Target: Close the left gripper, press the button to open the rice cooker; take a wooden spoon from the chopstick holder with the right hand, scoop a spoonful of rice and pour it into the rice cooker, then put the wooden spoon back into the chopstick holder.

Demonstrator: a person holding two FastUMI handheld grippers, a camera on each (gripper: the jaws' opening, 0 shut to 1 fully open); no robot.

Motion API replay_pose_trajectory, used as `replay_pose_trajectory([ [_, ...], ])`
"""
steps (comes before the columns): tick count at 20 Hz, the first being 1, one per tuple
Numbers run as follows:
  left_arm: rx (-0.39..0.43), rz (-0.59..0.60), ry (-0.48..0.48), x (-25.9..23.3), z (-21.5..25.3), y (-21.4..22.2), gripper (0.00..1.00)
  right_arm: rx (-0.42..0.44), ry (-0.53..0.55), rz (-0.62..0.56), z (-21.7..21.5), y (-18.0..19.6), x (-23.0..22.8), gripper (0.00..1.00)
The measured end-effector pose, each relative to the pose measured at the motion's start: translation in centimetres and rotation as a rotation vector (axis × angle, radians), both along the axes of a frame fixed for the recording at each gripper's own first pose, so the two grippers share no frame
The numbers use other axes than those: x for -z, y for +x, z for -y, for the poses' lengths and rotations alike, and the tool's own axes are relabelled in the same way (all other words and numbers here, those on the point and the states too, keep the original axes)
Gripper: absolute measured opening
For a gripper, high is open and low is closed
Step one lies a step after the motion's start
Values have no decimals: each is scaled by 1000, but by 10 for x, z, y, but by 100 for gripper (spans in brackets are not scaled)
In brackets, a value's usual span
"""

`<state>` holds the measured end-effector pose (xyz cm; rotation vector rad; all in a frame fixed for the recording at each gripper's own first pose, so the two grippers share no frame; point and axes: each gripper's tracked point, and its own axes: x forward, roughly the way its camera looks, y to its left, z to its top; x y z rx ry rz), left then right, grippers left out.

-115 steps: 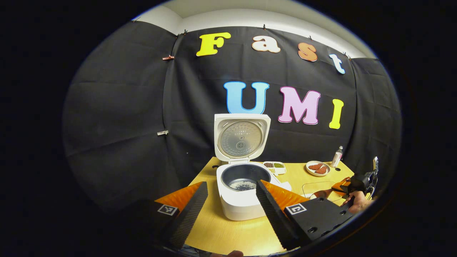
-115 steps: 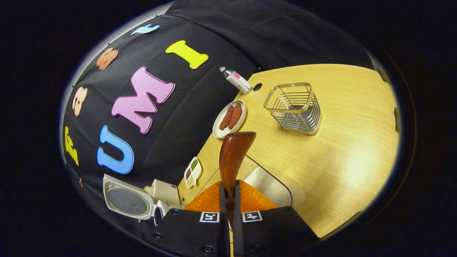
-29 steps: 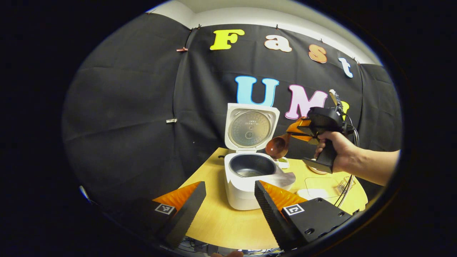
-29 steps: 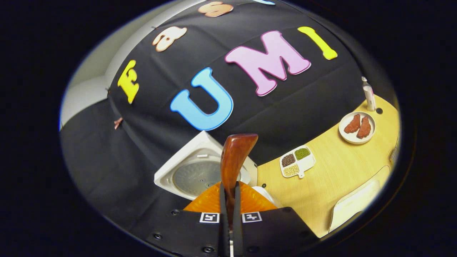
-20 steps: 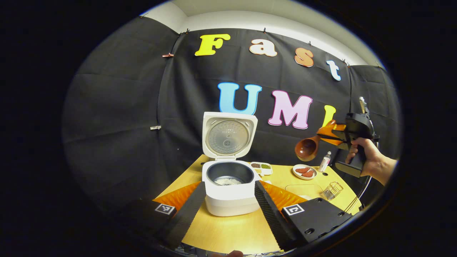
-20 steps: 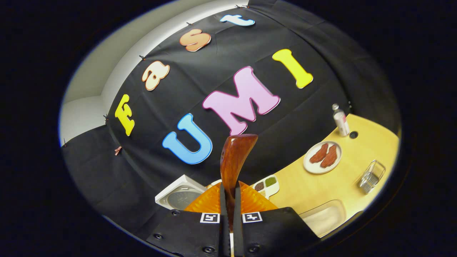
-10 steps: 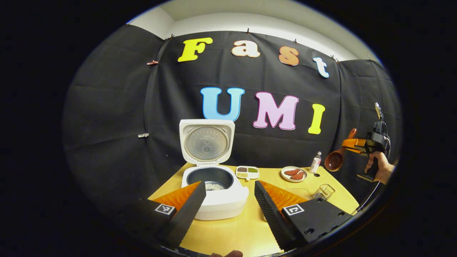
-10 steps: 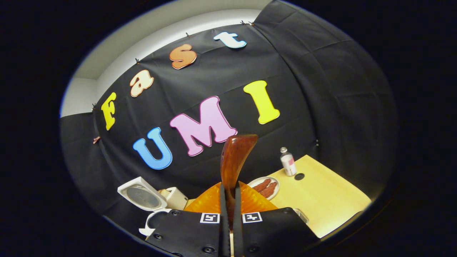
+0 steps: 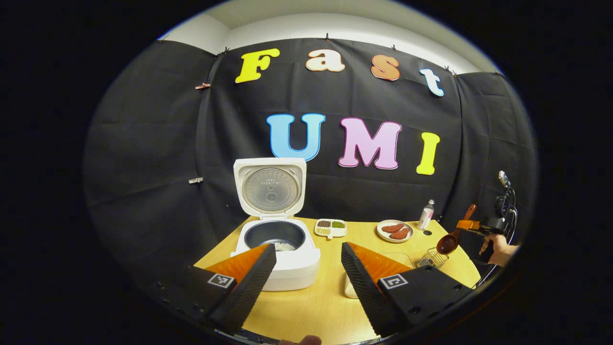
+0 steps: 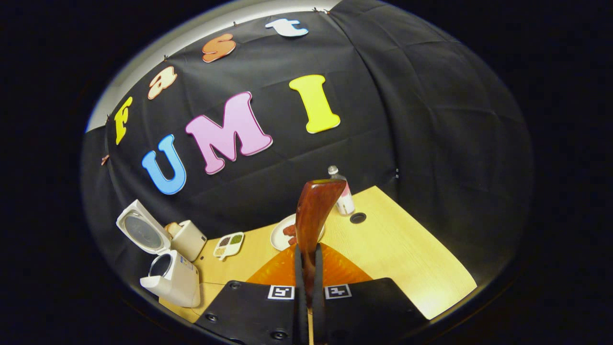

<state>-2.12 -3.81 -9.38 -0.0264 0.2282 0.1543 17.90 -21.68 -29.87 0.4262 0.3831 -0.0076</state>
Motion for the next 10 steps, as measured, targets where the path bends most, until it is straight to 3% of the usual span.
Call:
replay_pose_trajectory([
  [4, -38, 10, 32, -6, 5, -1, 95, -24, -2, -61, -4, 11, 40, 8],
  [10, -73, 33, 36, -20, -3, 3, 95, -4, 78, -142, 1, 16, 72, 13],
])
